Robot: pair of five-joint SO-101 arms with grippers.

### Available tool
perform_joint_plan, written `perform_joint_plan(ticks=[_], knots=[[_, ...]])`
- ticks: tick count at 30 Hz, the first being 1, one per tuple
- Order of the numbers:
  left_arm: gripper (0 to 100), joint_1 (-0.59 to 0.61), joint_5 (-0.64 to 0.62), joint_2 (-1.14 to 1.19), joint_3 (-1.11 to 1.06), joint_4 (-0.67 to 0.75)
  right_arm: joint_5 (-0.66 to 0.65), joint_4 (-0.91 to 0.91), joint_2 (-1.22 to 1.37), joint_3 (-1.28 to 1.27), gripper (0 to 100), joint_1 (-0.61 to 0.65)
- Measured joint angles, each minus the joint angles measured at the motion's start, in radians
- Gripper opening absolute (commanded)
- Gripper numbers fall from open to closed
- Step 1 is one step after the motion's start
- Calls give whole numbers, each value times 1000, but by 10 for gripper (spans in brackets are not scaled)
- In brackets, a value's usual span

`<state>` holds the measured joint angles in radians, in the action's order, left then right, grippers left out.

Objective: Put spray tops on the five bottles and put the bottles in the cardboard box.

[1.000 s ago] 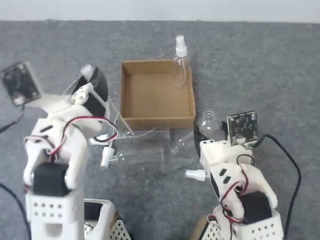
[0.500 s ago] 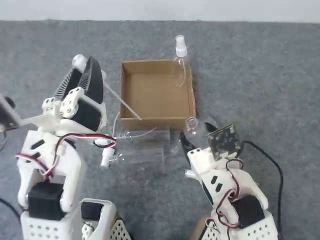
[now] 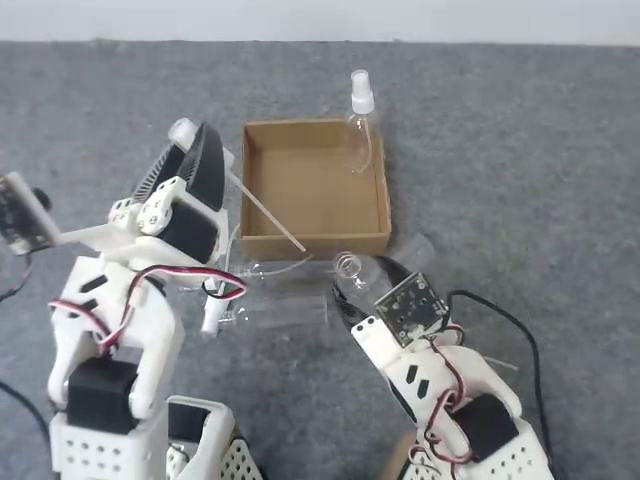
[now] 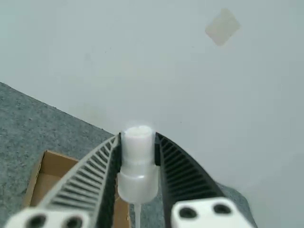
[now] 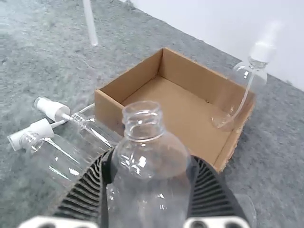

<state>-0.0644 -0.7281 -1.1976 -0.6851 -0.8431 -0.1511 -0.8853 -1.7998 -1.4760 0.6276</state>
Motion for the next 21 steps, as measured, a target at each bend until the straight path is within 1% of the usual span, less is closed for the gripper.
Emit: perform_joint_plan(ticks=[5,9,16,21], knots=[[12,-3,-2,0,0,0,-40,64,0,-54,20,3],[12,-46,-3,0,0,0,-54,103,0,-77,20,5],[12,-94,-3,0,-43,29,-54,120,0,-77,20,5],[12,-94,-3,0,-49,41,-54,120,0,-77,20,5]])
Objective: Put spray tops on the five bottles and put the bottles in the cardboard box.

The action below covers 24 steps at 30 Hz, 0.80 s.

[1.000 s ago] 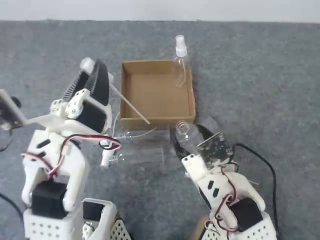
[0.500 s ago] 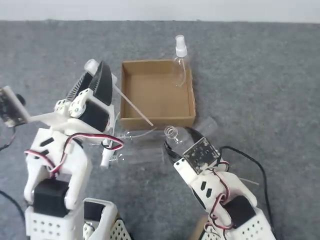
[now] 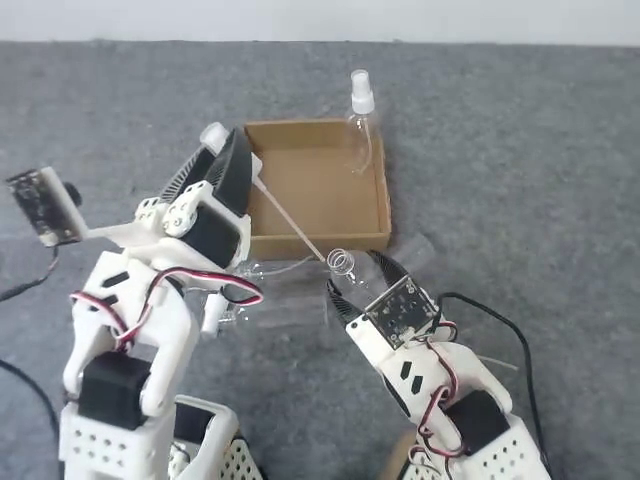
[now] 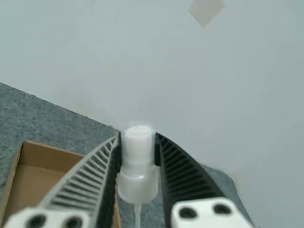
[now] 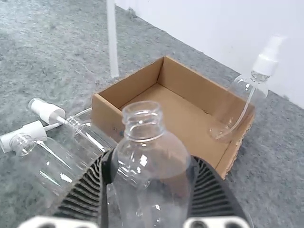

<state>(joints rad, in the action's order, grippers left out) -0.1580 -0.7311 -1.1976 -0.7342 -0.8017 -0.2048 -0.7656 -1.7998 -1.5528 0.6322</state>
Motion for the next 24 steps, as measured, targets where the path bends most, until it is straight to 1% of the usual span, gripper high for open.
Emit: perform_joint_plan(ticks=[4,11,15,20,24], knots=[[12,-2,0,-2,-21,0,0,6,0,0,20,0],[12,-78,2,0,-46,0,0,26,0,0,20,-2],[12,-78,0,0,-46,0,0,26,0,0,20,-2],[12,-78,0,0,-46,49,0,26,0,0,20,17],[12,-38,0,0,-46,74,0,26,0,0,20,38]])
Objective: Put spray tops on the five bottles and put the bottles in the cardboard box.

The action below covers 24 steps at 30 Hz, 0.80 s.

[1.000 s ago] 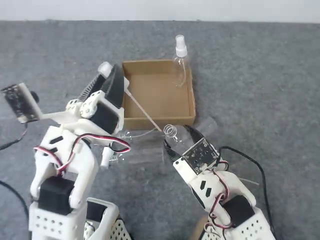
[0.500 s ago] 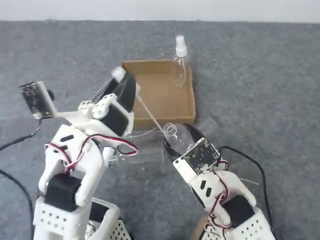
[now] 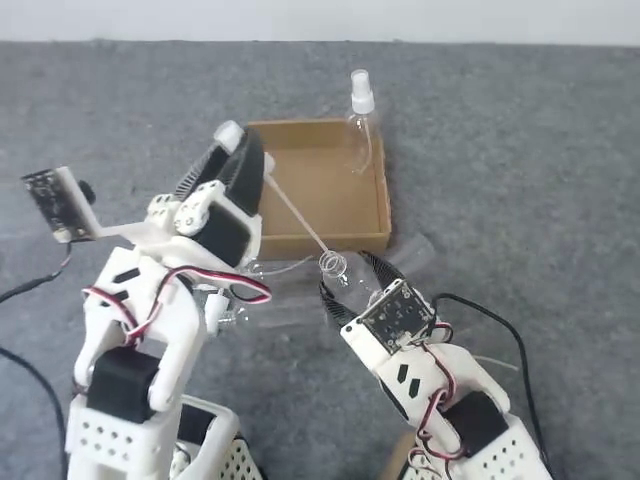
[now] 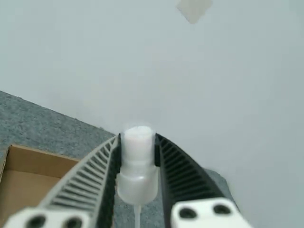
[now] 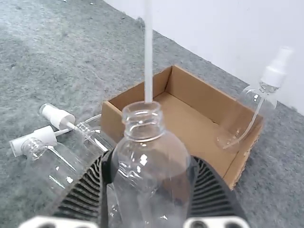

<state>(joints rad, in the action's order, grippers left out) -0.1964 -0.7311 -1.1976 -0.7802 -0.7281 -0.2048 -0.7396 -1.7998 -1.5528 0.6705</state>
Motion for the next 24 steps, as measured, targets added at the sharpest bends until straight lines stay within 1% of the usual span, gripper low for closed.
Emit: perform_joint_plan(ticks=[2,6,15,24], knots=[[12,21,0,0,0,6,0,0,0,0,20,0],[12,28,0,0,-9,6,0,0,0,0,20,0],[12,-49,14,2,-86,6,0,0,0,0,20,0],[12,-64,21,2,-140,6,0,0,0,0,20,0]])
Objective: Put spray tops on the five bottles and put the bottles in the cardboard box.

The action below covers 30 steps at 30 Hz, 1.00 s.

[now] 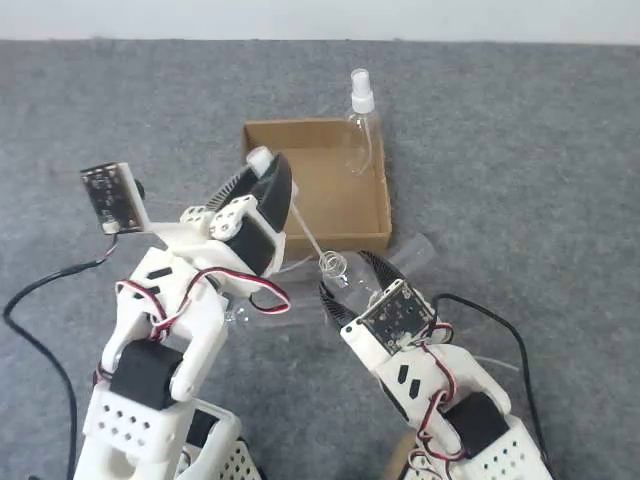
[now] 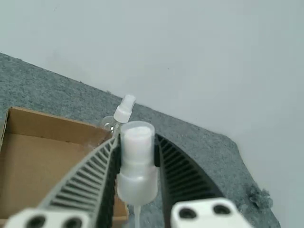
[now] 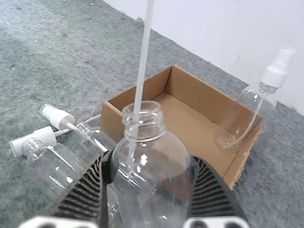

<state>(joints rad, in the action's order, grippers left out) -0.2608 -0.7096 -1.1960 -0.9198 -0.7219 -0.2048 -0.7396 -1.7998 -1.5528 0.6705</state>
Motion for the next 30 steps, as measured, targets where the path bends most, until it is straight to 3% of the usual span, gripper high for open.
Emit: perform_joint_plan(ticks=[10,24,30], knots=[[12,-150,81,0,-81,0,0,0,0,0,20,2],[12,-167,127,0,-86,-6,15,0,0,0,20,-31],[12,-264,175,0,-129,-23,25,0,0,0,20,-34]])
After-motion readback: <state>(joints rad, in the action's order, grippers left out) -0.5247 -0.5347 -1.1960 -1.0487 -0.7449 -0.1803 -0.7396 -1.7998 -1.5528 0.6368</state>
